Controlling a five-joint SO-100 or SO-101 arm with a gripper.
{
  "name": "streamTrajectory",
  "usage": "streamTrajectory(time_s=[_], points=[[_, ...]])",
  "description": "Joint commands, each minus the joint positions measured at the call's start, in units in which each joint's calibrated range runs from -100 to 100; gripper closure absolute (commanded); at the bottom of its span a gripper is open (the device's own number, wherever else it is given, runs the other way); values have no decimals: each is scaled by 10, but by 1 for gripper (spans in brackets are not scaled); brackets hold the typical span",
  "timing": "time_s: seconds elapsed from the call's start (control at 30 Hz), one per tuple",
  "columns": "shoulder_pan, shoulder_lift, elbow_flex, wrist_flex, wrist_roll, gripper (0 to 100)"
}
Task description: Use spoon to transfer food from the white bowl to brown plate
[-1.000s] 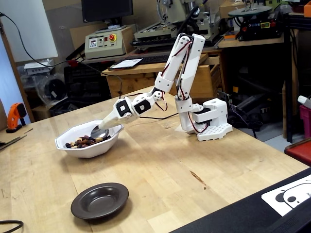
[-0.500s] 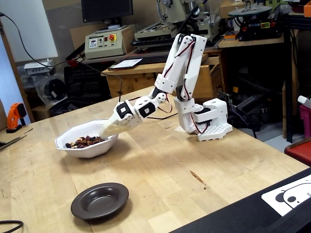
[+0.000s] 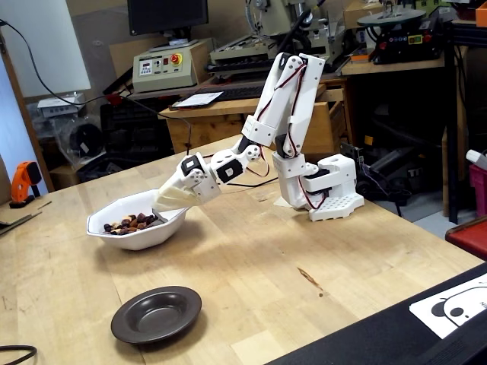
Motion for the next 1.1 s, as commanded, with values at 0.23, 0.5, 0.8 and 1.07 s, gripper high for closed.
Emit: streamTrajectory(time_s=[0.23,0.5,0.8,1.07], points=[[-8,-8,-4,-2,-6,96],[-8,-9,-4,-2,-49,96],[-8,-8,-95,-19,-73,96],[-8,-8,-149,-21,-83,96]])
